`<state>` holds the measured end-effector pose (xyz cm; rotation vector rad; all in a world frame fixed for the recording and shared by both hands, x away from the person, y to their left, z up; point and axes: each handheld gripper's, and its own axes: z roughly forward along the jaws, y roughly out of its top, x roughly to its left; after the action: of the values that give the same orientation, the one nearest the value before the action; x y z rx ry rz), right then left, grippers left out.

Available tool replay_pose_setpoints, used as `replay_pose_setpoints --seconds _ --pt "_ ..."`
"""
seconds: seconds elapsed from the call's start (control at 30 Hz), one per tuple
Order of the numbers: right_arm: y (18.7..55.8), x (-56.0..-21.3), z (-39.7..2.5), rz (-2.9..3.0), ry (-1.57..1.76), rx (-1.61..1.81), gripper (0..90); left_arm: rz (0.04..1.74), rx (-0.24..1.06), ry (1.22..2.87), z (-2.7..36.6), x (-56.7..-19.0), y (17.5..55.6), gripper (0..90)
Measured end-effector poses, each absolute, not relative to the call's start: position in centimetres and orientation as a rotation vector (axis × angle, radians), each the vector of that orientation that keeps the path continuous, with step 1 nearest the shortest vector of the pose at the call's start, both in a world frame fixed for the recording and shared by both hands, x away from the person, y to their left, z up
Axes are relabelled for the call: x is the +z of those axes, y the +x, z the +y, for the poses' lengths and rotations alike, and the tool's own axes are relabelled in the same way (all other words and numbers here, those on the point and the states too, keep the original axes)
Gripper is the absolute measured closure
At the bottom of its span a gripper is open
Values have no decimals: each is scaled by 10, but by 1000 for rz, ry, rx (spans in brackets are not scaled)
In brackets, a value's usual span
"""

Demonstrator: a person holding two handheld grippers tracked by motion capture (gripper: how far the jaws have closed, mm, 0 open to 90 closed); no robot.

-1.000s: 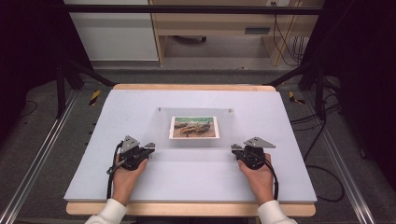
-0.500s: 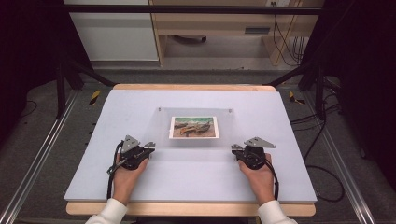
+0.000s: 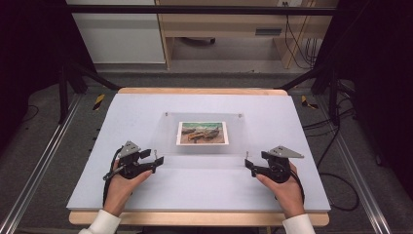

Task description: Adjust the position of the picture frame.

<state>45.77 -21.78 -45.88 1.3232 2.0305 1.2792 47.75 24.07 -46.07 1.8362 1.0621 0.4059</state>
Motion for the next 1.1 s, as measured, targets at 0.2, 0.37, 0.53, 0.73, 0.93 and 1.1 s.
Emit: replay_pose_setpoints --seconds 0.2,0.37,0.53,0.73,0.93,1.1 --pt "460 -452 -213 2069 1283 1298 119 1042 390 1800 241 -454 478 157" --pt "461 -447 -206 2077 1241 1314 110 1025 384 1778 238 -451 477 124" --pt "467 -443 -195 2057 1235 1254 212 1040 435 1732 237 -446 476 199" --pt "481 -434 -190 2043 1275 1237 298 1065 461 1721 237 -443 485 252" --pt "498 -438 -192 2068 1329 1230 290 1119 420 1707 243 -451 503 255" --pt "505 -445 -196 2083 1374 1268 272 1159 356 1678 247 -460 509 268"
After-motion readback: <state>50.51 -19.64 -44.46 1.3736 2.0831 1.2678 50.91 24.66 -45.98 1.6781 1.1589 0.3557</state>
